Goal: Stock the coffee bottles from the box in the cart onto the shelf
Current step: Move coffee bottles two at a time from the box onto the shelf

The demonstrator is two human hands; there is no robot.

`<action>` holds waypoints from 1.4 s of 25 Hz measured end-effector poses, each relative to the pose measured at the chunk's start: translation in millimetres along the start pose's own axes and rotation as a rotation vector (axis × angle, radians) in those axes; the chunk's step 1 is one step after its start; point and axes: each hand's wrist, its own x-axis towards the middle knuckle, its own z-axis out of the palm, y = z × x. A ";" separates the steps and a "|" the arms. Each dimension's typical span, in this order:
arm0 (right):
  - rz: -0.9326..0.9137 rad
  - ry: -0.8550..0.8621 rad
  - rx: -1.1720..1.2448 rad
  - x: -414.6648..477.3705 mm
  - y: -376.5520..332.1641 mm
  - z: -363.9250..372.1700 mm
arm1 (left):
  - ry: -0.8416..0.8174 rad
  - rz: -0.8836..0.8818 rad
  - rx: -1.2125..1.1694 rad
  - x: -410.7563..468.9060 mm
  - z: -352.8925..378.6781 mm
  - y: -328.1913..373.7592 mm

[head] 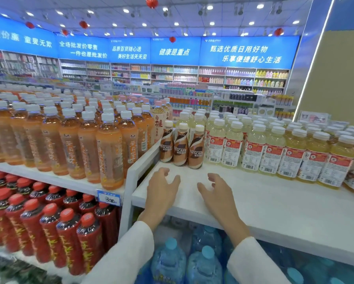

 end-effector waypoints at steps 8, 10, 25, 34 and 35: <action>-0.254 -0.149 0.143 -135.1 3.2 10.0 | 0.199 -0.058 0.007 -172.3 -72.3 -60.3; -0.300 -0.187 0.179 -168.6 12.2 34.5 | 0.255 -0.192 0.009 -215.4 -91.6 -84.5; -0.035 -1.074 -0.077 -373.1 80.0 254.6 | 0.642 -1.067 0.051 -507.9 -187.7 -265.1; 0.012 -1.155 -0.264 -423.0 45.6 320.3 | 0.636 -1.300 -0.074 -513.4 -240.0 -377.3; 0.010 -1.195 -0.291 -424.9 41.9 324.1 | 0.629 -1.326 -0.075 -506.5 -242.2 -392.4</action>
